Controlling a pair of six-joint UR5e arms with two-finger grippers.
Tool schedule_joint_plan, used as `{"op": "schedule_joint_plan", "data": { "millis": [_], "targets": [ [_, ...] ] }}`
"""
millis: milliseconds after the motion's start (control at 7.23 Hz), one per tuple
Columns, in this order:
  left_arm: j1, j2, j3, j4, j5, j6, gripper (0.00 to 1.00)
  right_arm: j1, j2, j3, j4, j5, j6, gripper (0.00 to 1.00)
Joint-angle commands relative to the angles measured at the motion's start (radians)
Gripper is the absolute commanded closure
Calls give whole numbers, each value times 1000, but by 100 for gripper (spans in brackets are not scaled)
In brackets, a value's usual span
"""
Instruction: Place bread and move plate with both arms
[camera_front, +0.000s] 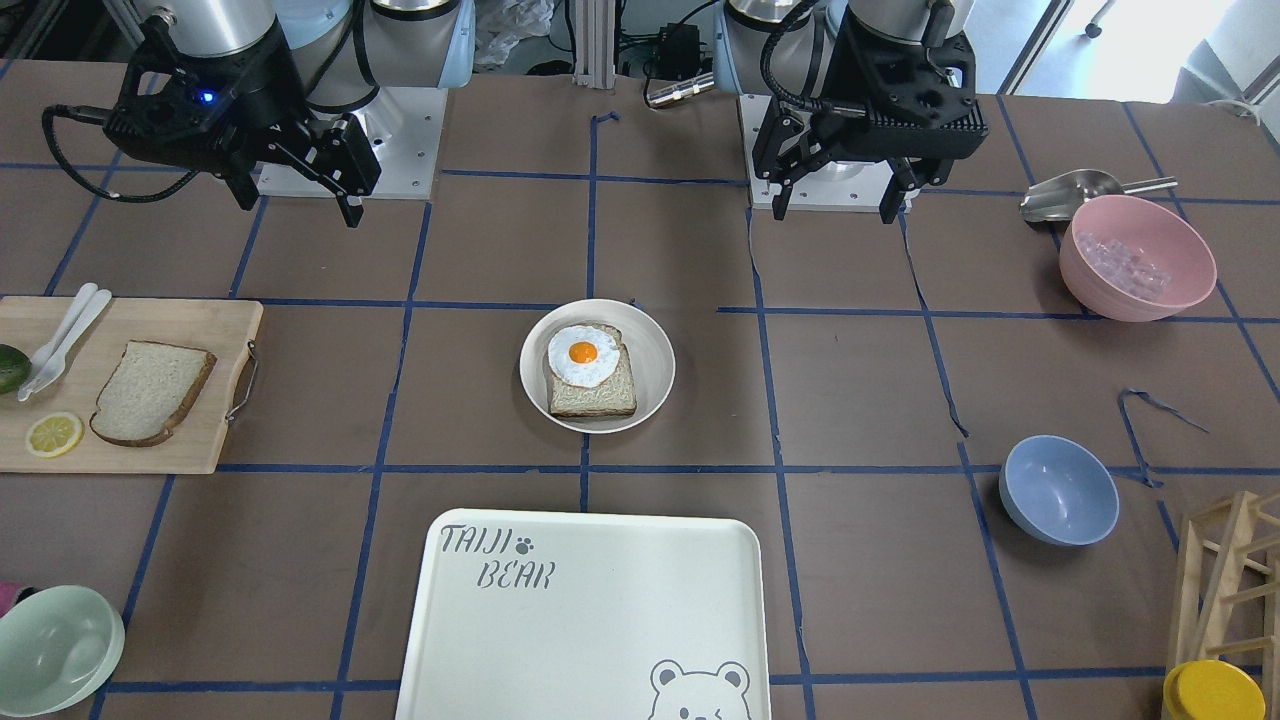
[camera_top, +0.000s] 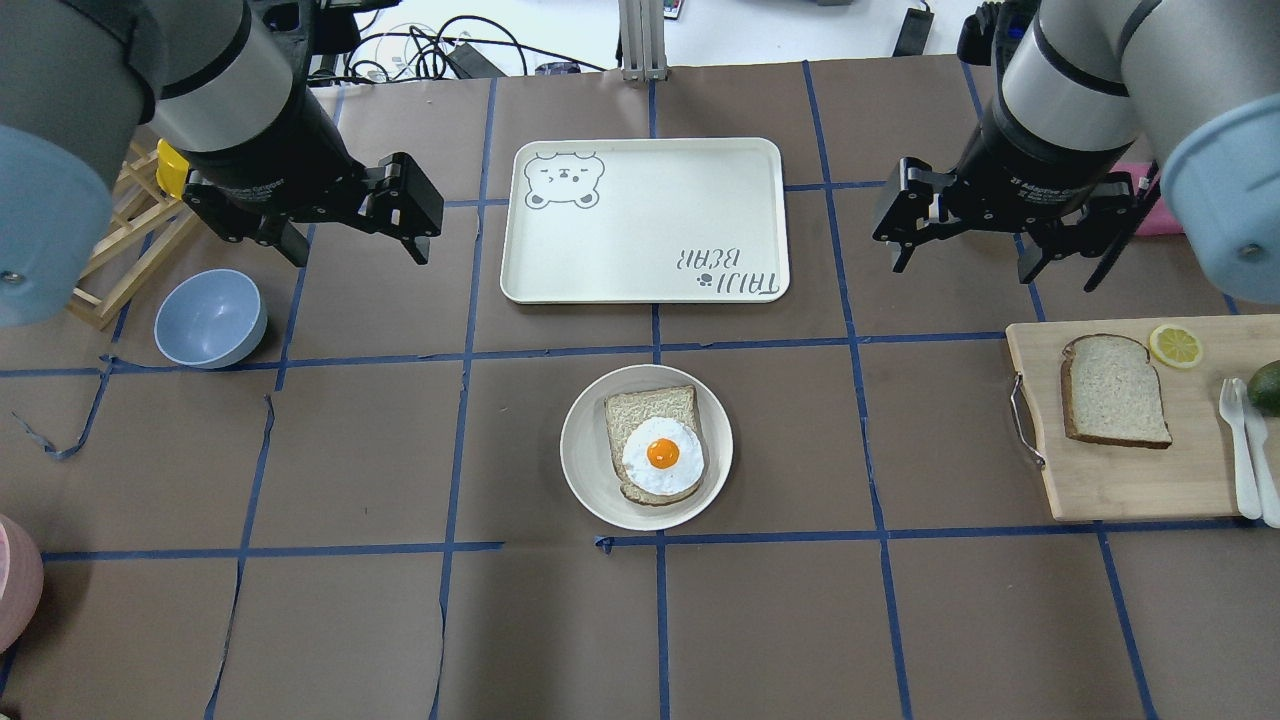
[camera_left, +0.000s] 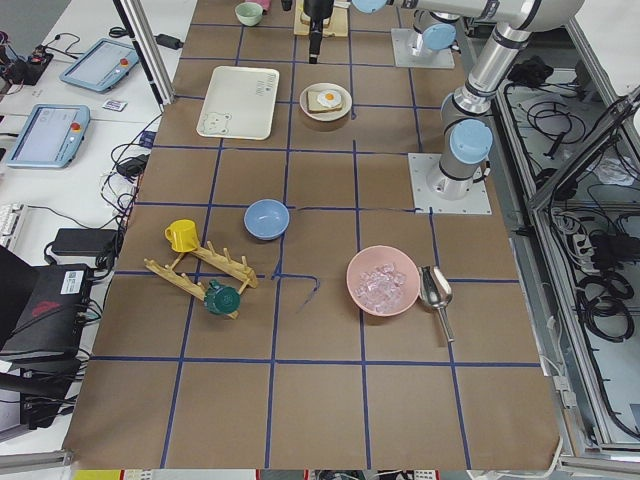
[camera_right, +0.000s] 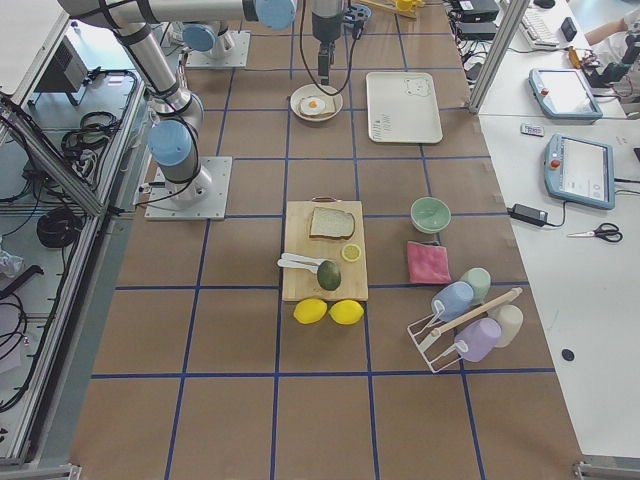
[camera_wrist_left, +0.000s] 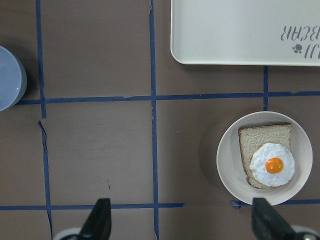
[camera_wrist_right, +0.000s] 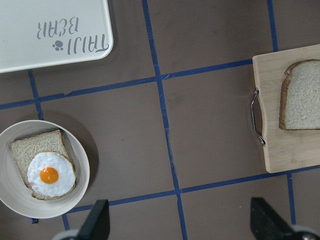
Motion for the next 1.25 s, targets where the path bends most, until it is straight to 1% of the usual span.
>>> {"op": "schedule_joint_plan", "data": {
  "millis": [0, 138, 415, 553, 830, 969, 1107],
  "targets": [
    [0, 0, 0, 1, 0, 0, 0, -8, 37, 0, -5, -7, -5, 0],
    [0, 0, 0, 1, 0, 0, 0, -20, 45, 0, -37, -30, -6, 0],
    [0, 0, 0, 0, 0, 0, 0, -94, 139, 22, -91, -78, -14, 0],
    [0, 0, 0, 1, 0, 0, 0, -138, 166, 29, -96, -81, -47, 0],
    [0, 0, 0, 1, 0, 0, 0, -221, 195, 89, -125, -80, -106, 0],
    [0, 2, 0, 0, 0, 0, 0, -258, 230, 119, -190, -81, -114, 0],
    [0, 2, 0, 0, 0, 0, 0, -296, 265, 147, -288, -84, -185, 1]
  ]
}}
